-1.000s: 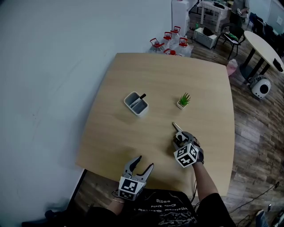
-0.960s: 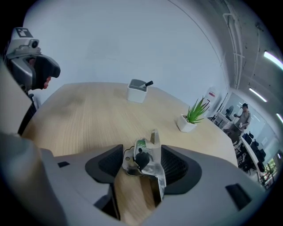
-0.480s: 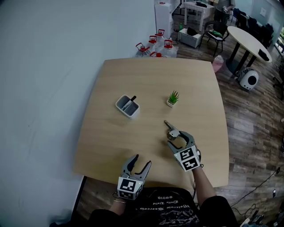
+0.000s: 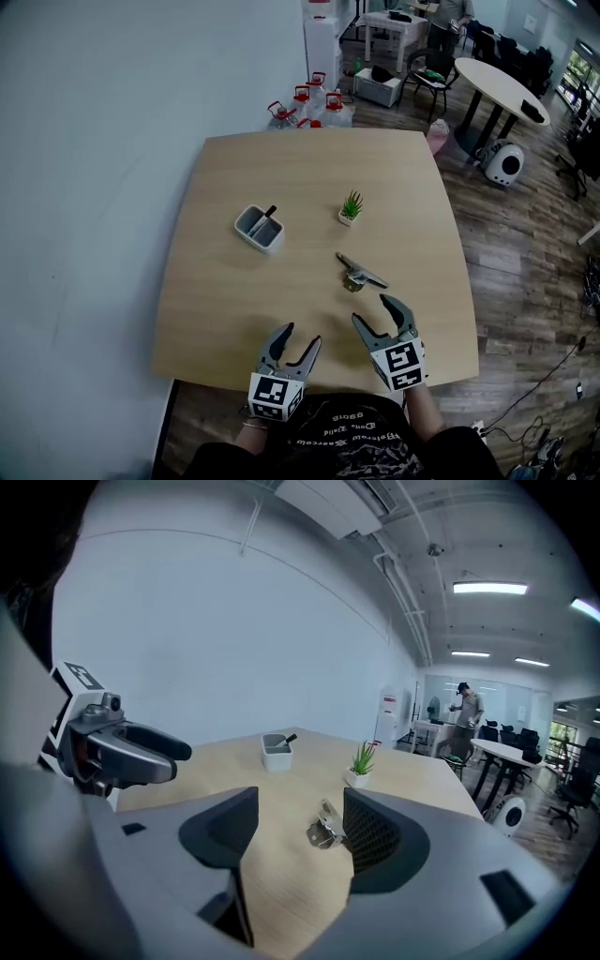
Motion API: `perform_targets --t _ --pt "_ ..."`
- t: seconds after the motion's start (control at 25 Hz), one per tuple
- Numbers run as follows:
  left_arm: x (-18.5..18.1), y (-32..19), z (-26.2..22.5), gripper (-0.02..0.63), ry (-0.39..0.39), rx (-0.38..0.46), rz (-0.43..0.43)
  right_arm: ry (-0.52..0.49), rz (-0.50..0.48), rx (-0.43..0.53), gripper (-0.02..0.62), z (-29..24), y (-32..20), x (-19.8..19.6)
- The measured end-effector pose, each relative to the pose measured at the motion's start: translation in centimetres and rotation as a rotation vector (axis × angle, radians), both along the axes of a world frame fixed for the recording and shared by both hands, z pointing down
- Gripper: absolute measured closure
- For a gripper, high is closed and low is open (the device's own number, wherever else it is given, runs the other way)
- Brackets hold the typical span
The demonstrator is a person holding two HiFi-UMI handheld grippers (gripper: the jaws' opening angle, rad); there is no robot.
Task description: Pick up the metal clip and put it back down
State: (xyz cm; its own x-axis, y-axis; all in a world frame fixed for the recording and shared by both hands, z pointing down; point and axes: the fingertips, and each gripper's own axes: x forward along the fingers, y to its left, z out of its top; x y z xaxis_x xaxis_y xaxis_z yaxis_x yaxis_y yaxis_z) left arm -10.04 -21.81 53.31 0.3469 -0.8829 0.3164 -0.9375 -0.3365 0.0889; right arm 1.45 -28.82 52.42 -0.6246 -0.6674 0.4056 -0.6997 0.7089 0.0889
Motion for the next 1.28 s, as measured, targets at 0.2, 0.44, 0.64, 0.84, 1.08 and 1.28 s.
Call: perform_targets --t 0.2,0.44,0.64,0.84,1.08,1.28 --pt "0.3 0.6 -0.5 0.345 0.010 0.014 0.035 -0.044 0.088 0.003 0.302 -0.3 2.8 1.3" --pt "0.3 0.8 -0.5 0.345 0.020 0.031 0.067 -0.023 0.131 -0.015 0.302 1.0 4.5 2.2" --pt "0.5 1.1 -0.5 0.345 0.022 0.033 0.102 -0.038 0.162 0.001 0.304 0.5 4.8 2.3" --pt "0.8 1.5 -0.6 0.453 0.029 0.037 0.128 -0.035 0.147 0.006 0.305 0.7 5.5 1.7" --pt "1.3 1.6 -0.4 0.596 0.021 0.042 0.161 -0.067 0.167 0.028 0.439 0.1 5.5 1.4" --pt "2.3 1.6 -0.5 0.597 0.002 0.050 0.205 -0.082 0.191 0.039 0.578 0.0 5.3 1.9"
